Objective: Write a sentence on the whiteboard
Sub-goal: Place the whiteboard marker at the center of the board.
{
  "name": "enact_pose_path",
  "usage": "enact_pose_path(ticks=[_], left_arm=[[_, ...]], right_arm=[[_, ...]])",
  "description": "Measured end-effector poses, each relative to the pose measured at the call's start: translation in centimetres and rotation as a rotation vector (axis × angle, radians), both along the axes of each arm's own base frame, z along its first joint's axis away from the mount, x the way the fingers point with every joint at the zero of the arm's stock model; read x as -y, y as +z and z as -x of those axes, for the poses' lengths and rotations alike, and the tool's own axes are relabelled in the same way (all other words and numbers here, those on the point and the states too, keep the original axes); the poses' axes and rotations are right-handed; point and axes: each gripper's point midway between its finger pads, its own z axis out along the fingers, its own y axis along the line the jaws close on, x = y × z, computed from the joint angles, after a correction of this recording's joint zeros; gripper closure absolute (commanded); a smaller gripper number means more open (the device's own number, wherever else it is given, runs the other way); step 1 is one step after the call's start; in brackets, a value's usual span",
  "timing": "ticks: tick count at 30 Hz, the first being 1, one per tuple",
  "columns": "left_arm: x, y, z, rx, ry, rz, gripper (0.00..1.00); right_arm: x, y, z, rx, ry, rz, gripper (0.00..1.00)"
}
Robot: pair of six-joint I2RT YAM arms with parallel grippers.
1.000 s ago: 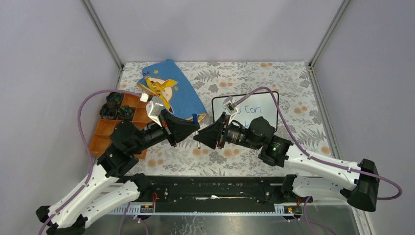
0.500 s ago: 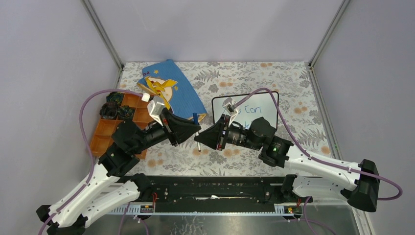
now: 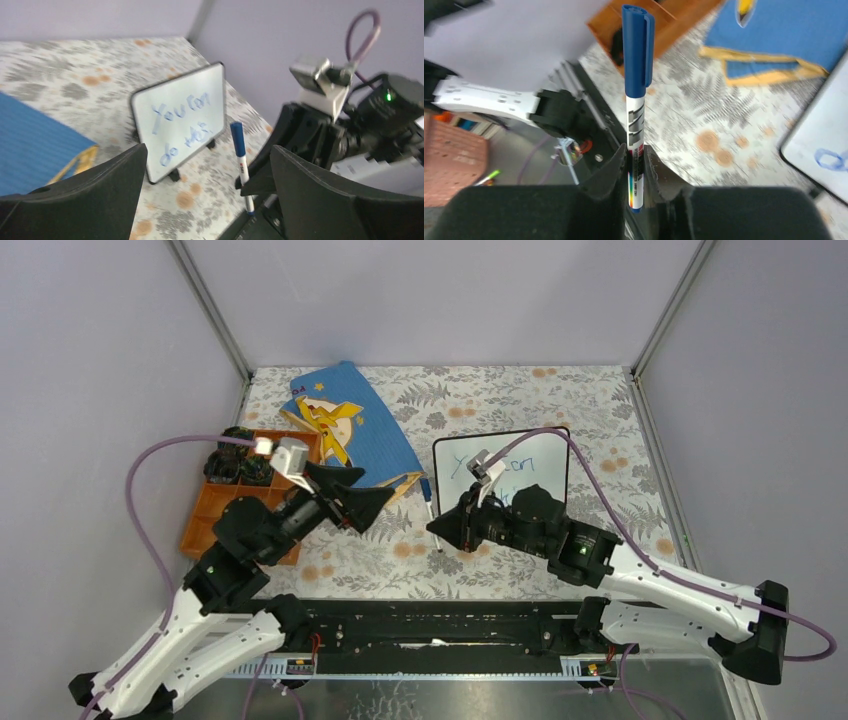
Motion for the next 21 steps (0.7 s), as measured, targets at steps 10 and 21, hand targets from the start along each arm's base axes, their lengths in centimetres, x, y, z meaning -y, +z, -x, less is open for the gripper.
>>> enact_pose_path(ticks=[10, 21], left_arm=[[-5.5, -1.8, -3.3, 0.037, 0.342, -0.055, 0.01], [-4.9, -9.6, -4.9, -0.057, 0.368, -0.242, 0.01]], right_arm=[[2.5, -12.5, -2.0, -0.156, -0.161, 0.448, 1.00], [0.2, -18.3, -3.0, -0.235, -0.199, 0.631, 1.00]])
